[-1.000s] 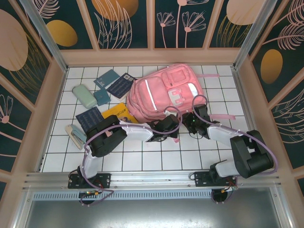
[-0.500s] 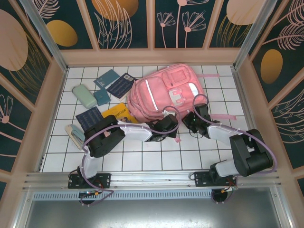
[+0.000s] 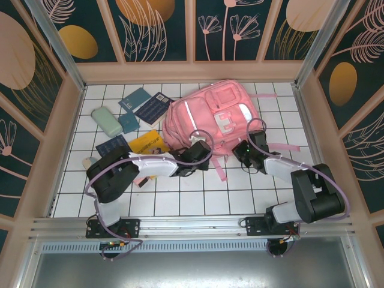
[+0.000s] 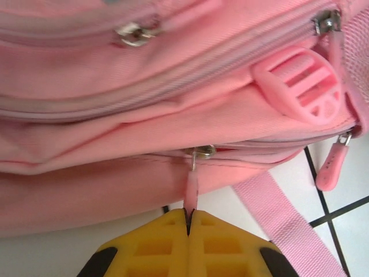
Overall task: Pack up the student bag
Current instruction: Open the student bag at the top-center of the table.
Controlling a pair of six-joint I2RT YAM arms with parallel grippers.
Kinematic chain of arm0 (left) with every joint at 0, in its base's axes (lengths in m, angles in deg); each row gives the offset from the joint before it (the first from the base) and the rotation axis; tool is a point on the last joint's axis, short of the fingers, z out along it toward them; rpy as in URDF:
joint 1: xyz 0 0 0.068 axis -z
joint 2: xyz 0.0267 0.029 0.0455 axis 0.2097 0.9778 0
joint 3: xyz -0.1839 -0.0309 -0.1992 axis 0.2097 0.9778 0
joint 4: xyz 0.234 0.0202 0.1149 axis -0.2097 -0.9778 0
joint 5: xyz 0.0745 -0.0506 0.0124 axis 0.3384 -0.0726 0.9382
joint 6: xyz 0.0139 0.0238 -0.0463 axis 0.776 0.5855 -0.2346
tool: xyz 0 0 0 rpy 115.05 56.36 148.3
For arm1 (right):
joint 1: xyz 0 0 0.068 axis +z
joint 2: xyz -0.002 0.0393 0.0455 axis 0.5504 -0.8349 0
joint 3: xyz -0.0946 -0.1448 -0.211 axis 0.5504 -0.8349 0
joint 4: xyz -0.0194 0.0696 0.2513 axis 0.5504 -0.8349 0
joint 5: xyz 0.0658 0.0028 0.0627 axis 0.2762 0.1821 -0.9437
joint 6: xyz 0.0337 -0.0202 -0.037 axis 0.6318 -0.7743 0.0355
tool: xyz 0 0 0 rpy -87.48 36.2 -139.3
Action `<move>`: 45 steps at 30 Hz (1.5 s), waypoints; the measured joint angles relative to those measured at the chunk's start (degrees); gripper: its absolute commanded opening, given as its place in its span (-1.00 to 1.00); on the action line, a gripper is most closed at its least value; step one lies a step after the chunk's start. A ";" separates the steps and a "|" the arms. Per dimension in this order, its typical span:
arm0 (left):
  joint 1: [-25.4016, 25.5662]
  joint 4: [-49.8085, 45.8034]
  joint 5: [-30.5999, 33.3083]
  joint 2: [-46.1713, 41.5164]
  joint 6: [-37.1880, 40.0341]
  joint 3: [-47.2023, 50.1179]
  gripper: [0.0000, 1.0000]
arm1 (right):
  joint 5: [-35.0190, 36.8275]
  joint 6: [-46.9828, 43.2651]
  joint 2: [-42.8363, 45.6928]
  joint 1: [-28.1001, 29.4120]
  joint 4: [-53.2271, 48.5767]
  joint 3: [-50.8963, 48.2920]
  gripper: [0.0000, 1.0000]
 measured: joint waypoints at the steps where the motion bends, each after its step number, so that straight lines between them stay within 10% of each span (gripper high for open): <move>1: -0.28 -0.39 0.24 -0.83 0.37 0.44 -1.00 | 0.00 0.00 0.17 -0.35 -0.24 0.00 -1.00; 15: -6.45 -7.15 3.19 -8.41 6.27 6.49 -1.00 | 0.07 -3.06 1.60 -5.66 -2.10 0.00 -1.00; 21: -6.45 -6.01 -2.73 -9.09 8.61 6.49 -1.00 | 0.00 -3.69 1.60 -5.92 -2.19 0.00 -1.00; 28: -6.45 -1.86 -15.02 -8.11 9.33 4.70 -0.38 | -0.50 -4.31 1.60 -6.14 -2.16 0.00 -1.00; 45: -6.34 1.95 -23.63 6.03 6.58 -6.60 -0.29 | -1.07 -4.48 1.60 -6.29 -1.99 -0.11 -1.00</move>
